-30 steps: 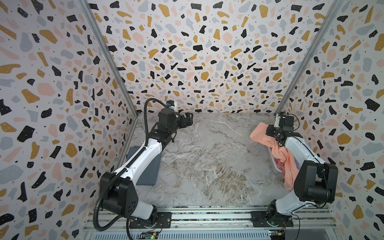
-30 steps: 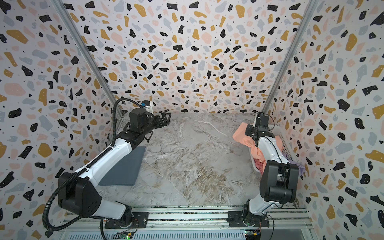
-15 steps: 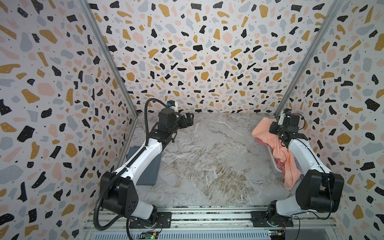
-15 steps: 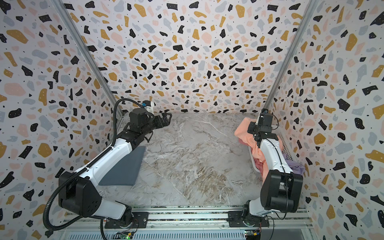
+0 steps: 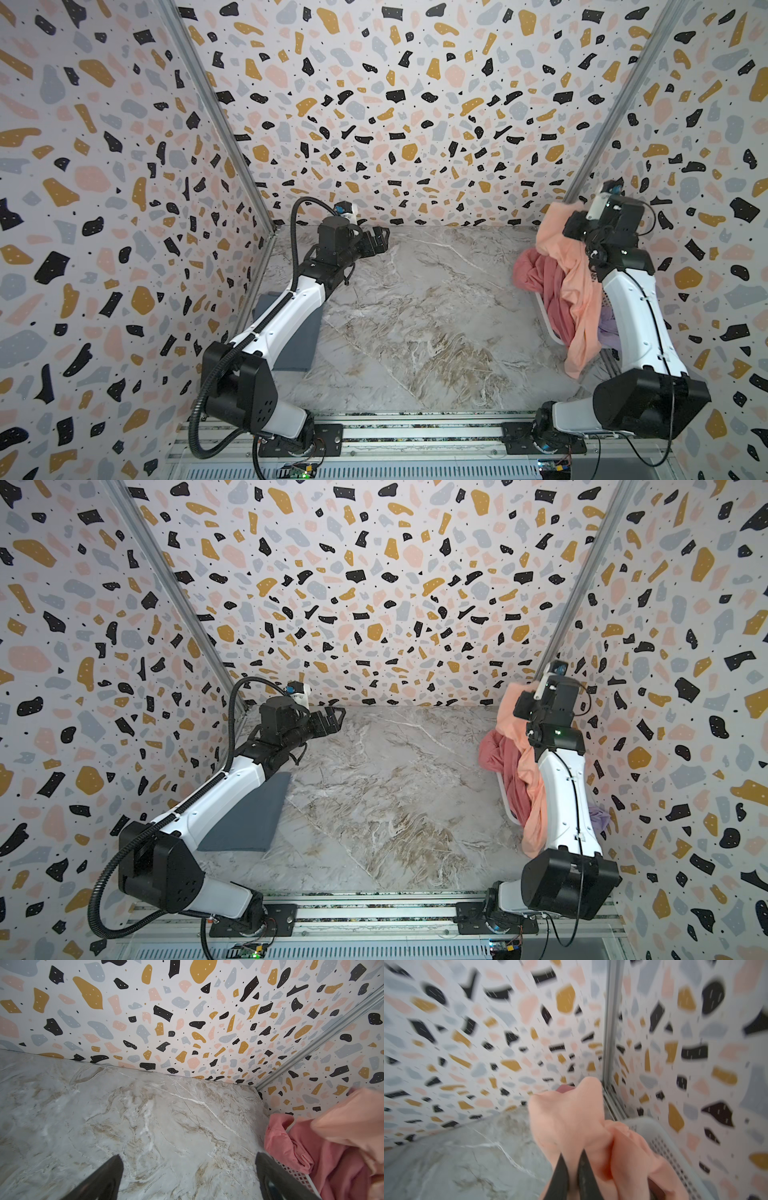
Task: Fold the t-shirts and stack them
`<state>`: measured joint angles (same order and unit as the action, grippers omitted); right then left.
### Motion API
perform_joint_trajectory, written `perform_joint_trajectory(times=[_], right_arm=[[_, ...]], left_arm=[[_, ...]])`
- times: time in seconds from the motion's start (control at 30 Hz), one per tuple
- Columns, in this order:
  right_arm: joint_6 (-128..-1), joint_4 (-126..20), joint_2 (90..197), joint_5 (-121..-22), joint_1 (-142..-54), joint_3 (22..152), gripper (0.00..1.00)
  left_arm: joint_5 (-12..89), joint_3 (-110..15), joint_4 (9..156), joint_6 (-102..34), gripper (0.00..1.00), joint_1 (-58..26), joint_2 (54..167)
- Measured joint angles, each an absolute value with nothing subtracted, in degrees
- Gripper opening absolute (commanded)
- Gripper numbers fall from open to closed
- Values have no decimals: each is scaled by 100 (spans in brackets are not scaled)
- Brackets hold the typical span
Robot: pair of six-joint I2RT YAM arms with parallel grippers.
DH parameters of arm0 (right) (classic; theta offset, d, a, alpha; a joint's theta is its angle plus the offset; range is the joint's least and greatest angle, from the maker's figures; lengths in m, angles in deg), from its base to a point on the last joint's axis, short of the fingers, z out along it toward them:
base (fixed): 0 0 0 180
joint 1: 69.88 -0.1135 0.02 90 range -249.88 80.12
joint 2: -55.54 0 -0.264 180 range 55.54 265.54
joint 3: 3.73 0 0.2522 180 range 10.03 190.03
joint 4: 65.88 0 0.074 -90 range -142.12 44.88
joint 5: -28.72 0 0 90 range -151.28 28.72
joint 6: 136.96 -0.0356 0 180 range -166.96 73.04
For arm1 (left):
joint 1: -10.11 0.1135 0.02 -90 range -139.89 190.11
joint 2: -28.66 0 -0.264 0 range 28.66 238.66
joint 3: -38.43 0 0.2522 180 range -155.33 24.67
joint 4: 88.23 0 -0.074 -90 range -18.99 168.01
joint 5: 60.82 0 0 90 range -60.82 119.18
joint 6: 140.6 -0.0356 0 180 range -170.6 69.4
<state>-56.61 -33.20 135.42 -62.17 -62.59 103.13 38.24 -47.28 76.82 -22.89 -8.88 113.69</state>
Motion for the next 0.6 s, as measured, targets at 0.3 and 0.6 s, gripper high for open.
perform_joint_trajectory(times=[0.3, 0.6], right_arm=[[-4909, -3808, 14403, -6774, -8482, 14223, 3], [-4654, -4114, 14792, -6306, -8316, 13484, 0]], left_arm=[[4097, -5329, 7844, -2281, 100, -888, 11756], [4160, -5337, 7981, -2276, 100, -888, 11750]])
